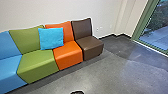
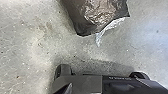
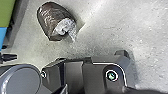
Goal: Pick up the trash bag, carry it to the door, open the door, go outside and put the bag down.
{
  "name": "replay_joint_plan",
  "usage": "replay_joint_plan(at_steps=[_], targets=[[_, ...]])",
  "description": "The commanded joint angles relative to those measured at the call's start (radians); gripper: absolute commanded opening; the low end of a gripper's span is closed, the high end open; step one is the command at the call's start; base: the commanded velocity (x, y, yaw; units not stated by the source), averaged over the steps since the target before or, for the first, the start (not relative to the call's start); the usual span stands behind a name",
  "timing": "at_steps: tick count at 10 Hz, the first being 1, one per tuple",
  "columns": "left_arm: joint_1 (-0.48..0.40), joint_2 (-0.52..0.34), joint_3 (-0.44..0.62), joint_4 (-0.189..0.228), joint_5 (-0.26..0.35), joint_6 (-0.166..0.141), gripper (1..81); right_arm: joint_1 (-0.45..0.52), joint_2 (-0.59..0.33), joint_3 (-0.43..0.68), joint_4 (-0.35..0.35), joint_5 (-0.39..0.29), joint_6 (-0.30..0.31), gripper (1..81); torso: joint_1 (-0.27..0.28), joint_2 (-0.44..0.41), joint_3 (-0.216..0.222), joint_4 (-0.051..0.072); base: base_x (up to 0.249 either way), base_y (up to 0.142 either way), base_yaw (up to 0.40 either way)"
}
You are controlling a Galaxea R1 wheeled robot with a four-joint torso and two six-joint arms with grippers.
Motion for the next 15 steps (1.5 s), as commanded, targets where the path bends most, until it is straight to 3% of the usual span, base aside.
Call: replay_joint_plan(at_steps=[1,2,6,12,14,15], targets=[[-0.098,-0.014,0.002,-0.036,0.075,-0.006,81.1,0.098,-0.059,0.056,0.018,-0.113,0.003,81.1,0.062,-0.096,-0.09,0.0,0.0,0.0,0.0],[-0.11,-0.009,-0.004,-0.046,0.075,-0.006,81.1,0.115,-0.058,0.067,0.016,-0.124,0.003,81.1,0.083,-0.129,-0.056,0.0,0.0,0.0,0.0],[-0.188,0.041,-0.074,-0.059,0.063,-0.006,81.1,0.121,-0.073,0.073,0.014,-0.13,0.001,81.1,0.158,-0.248,-0.087,0.0,0.0,0.0,0.0],[-0.262,0.137,-0.204,-0.064,0.075,-0.011,81.1,0.138,-0.079,0.087,0.016,-0.137,0.003,81.1,0.291,-0.462,-0.089,0.0,0.0,0.0,0.0],[-0.288,0.152,-0.208,-0.062,0.112,-0.012,81.1,0.207,-0.082,0.092,0.021,-0.219,0.026,81.1,0.336,-0.534,-0.089,0.0,0.0,0.0,0.0],[-0.3,0.155,-0.208,-0.072,0.119,-0.012,81.1,0.23,-0.087,0.107,0.019,-0.243,0.03,81.1,0.357,-0.569,-0.154,0.0,0.0,0.0,0.0]])
